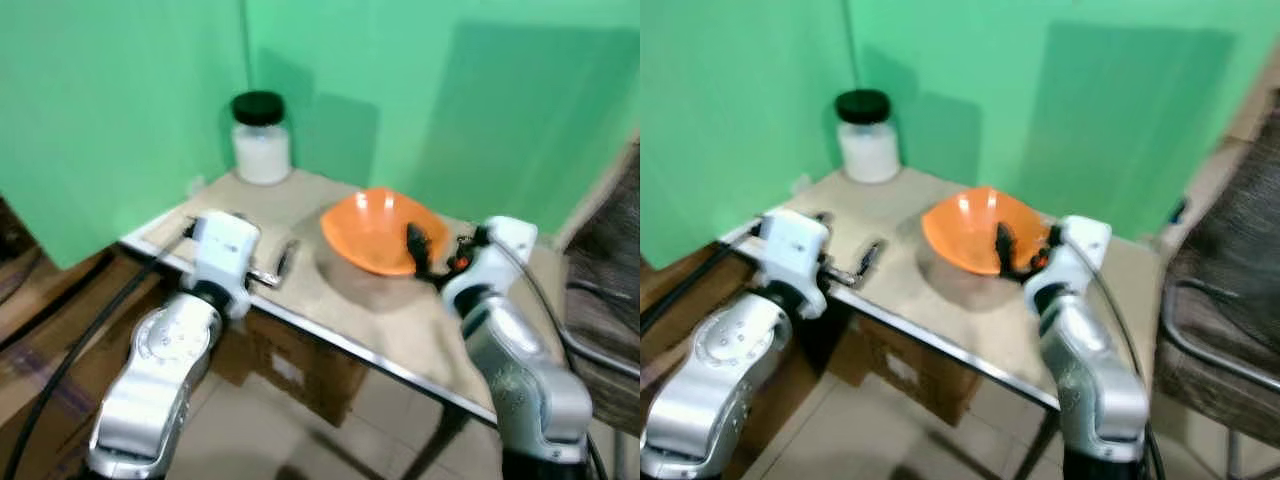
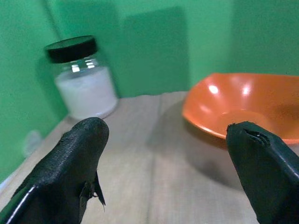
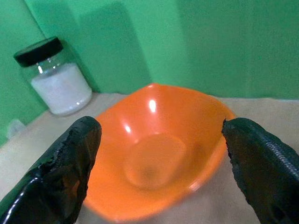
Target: Setting the table
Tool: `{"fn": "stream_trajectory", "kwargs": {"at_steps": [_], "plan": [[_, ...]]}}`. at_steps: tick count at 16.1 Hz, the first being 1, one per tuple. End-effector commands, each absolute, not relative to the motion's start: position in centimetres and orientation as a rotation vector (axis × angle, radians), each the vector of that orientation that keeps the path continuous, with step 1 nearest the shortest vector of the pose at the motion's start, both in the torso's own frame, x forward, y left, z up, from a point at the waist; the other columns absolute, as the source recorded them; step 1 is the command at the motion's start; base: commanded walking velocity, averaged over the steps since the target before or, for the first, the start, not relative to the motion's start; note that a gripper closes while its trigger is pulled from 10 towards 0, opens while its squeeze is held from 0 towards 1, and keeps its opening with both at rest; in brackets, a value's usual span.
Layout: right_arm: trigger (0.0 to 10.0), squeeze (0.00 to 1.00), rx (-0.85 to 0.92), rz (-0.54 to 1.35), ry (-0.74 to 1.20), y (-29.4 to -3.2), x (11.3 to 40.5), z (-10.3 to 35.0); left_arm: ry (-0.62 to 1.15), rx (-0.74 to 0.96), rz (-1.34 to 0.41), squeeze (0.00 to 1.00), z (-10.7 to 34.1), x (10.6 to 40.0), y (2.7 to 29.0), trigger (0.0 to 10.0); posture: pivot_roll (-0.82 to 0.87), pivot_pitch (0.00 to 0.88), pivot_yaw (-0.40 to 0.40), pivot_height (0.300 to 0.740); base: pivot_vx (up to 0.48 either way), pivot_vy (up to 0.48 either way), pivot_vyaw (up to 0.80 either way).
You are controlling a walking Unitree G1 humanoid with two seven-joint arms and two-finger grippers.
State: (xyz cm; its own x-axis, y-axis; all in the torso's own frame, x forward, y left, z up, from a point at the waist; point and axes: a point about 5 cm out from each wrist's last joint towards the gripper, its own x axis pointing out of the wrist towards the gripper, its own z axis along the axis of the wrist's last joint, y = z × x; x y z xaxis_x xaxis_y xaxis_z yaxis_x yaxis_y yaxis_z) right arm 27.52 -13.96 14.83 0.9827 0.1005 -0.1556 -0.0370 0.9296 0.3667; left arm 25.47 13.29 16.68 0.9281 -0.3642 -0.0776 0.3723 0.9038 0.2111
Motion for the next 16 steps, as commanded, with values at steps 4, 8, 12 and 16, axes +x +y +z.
{"fn": "stream_trajectory", "kwargs": {"at_steps": [4, 8, 12, 16], "plan": [[10.0, 1.0, 0.471, -0.066, 0.322, -15.5, 29.0, 13.7, 0.057, 0.245, -0.579, 0.0, 16.2, 24.4, 12.0, 10.0, 0.13, 0.0, -0.022, 0.74, 0.0, 0.0, 0.0], [10.0, 0.0, 0.545, -0.133, 0.347, -16.3, 30.9, 13.5, 0.062, 0.24, -0.635, 0.0, 16.0, 24.5, 11.5, 10.0, 0.12, 0.0, -0.027, 0.74, 0.0, 0.0, 0.0], [10.0, 0.0, 0.645, -0.145, 0.468, -15.2, 32.8, 12.2, 0.071, 0.251, -0.682, 0.0, 15.8, 24.5, 11.4, 10.0, 0.12, 0.0, -0.032, 0.74, 0.0, 0.0, 0.0], [3.9, 0.0, 0.801, -0.151, 0.562, -13.5, 34.2, 11.3, 0.093, 0.255, -0.73, 0.0, 15.5, 23.9, 11.5, 10.0, 0.13, 0.0, -0.039, 0.74, 0.0, 0.0, 0.0]]}}
